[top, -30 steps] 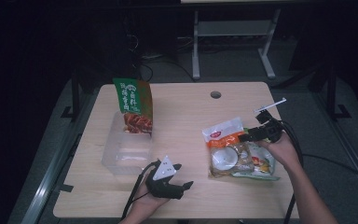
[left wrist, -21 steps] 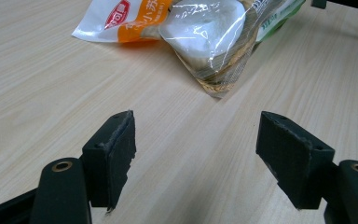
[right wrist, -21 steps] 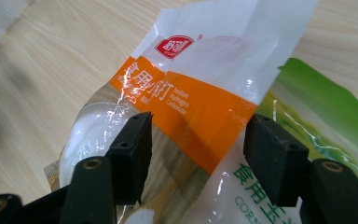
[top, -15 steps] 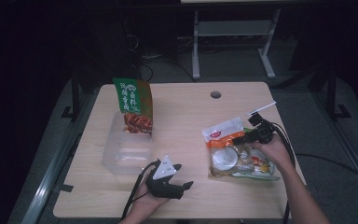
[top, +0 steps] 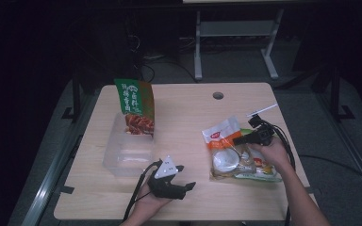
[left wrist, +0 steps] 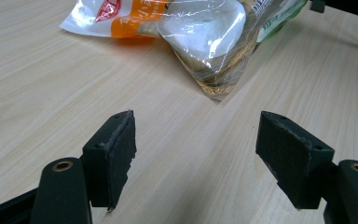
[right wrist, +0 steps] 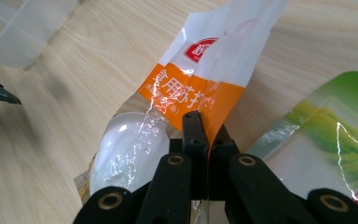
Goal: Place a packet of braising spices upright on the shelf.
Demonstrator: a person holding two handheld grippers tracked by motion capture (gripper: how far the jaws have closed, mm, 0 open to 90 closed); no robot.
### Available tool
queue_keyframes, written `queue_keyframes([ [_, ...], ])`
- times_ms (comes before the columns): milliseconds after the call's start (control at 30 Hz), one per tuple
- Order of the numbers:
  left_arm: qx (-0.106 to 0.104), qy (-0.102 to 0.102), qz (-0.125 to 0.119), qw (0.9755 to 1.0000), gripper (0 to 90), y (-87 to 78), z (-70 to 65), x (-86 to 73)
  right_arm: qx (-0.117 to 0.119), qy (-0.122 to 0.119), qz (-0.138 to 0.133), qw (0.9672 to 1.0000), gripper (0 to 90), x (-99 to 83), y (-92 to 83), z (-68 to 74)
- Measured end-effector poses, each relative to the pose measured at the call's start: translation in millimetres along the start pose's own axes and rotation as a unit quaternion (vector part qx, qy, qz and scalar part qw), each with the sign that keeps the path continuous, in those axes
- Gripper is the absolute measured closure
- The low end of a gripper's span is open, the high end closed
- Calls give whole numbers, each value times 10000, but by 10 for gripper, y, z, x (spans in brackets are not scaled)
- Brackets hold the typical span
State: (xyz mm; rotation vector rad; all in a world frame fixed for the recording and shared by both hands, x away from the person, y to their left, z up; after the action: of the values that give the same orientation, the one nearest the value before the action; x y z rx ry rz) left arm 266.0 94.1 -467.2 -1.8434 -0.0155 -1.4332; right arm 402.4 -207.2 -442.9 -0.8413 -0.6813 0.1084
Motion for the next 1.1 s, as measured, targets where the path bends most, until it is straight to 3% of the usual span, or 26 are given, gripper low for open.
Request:
queue_keyframes([
  [133, -118, -131, 9, 9998, 279, 39, -3, 10, -27, -176, -169, 9997, 896, 6, -41, 97],
  [233, -215, -242, 31, 9995, 275, 83, -17, 29, 110, -289, -395, 9987, 897, 1, -110, 196],
  [400, -314, -290, 50, 9991, 270, 184, -51, 92, 263, -662, -838, 9939, 897, -84, -236, 391],
  [633, -473, -569, -125, 9972, 267, 386, -54, 247, 362, -976, -1073, 9888, 897, -172, -349, 537],
  [733, -597, -774, -215, 9950, 271, 492, -45, 316, 450, -1224, -1193, 9843, 897, -226, -397, 619],
  [833, -697, -943, -221, 9929, 271, 588, -10, 358, 480, -1296, -1215, 9829, 897, -248, -414, 649],
  [867, -767, -1107, -218, 9906, 273, 613, -15, 366, 493, -1332, -1230, 9822, 897, -256, -419, 658],
  [900, -808, -1108, -247, 9902, 284, 642, 2, 377, 512, -1347, -1242, 9817, 897, -262, -422, 667],
  [933, -874, -1240, -240, 9881, 310, 664, -2, 385, 563, -1396, -1274, 9804, 897, -264, -422, 686],
  [1000, -971, -1290, -270, 9865, 323, 706, 22, 403, 591, -1425, -1277, 9797, 897, -263, -420, 699],
  [1067, -1168, -1402, -248, 9829, 412, 731, 37, 414, 672, -1518, -1322, 9772, 897, -252, -401, 743],
  [1100, -1254, -1433, -318, 9812, 412, 740, 41, 420, 672, -1518, -1322, 9772, 897, -252, -401, 743],
])
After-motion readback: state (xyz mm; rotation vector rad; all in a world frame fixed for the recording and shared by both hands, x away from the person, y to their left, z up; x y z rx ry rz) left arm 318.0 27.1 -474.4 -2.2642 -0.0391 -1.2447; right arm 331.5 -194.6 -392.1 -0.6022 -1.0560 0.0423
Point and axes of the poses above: each handheld gripper's, and its own axes: y roughly forward along the jaws, x roughly out of its top, z roughly to its left, the point moved 3 cm from there along y, roughly forward along the jaws, and after that the axes turned 4 degrees about x, right-handed, at the moved point
